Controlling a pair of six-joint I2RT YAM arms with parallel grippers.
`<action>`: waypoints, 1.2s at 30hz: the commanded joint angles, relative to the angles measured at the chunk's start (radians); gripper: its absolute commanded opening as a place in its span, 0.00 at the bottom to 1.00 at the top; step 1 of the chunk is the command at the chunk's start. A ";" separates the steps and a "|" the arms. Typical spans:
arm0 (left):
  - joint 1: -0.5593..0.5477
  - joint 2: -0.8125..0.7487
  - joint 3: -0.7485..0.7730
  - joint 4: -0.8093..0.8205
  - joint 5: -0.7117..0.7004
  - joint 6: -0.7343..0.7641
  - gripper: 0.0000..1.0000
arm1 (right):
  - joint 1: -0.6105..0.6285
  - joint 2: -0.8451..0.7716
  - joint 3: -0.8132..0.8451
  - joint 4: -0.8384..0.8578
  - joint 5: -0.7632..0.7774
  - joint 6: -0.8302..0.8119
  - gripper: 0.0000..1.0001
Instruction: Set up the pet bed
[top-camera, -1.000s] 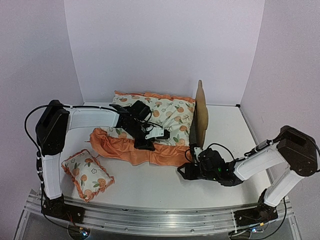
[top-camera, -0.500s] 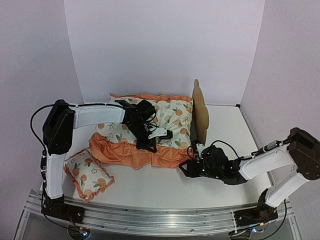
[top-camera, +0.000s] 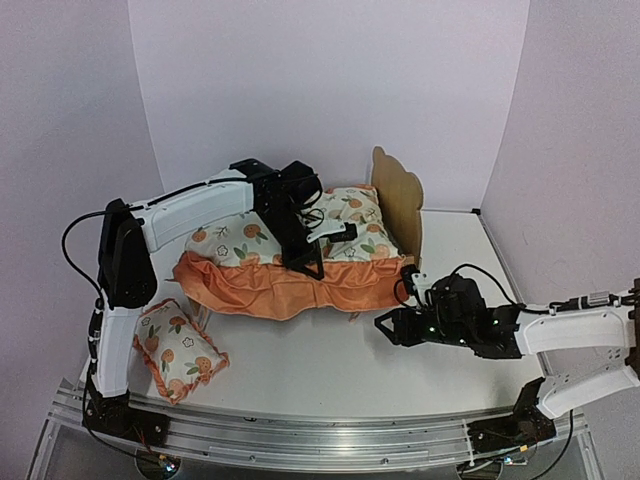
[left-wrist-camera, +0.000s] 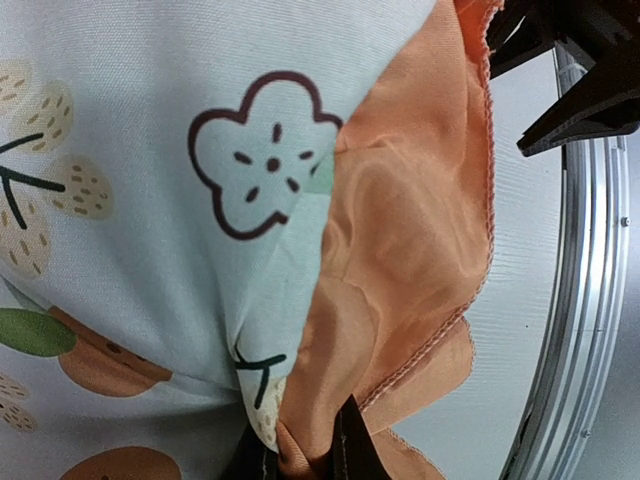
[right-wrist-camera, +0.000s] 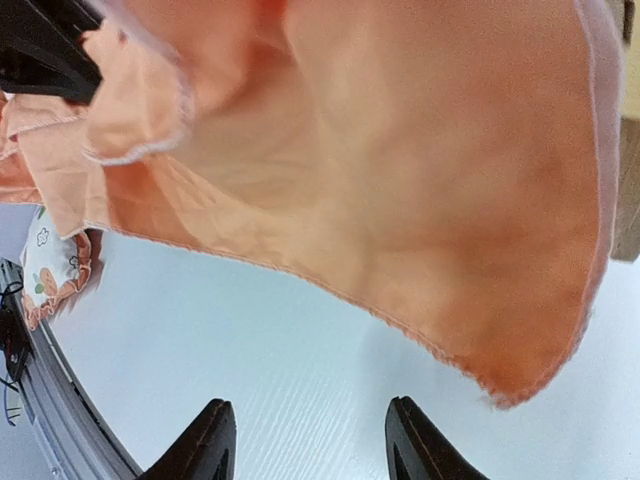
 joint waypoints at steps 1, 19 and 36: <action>0.014 -0.084 0.163 0.104 -0.030 -0.009 0.00 | -0.013 -0.019 -0.005 -0.045 -0.042 -0.008 0.57; 0.013 -0.135 0.206 0.118 0.016 -0.031 0.00 | -0.088 0.256 -0.046 0.585 0.134 -0.105 0.70; 0.013 -0.149 0.202 0.146 0.074 -0.045 0.00 | -0.088 0.589 0.094 0.917 0.343 -0.096 0.50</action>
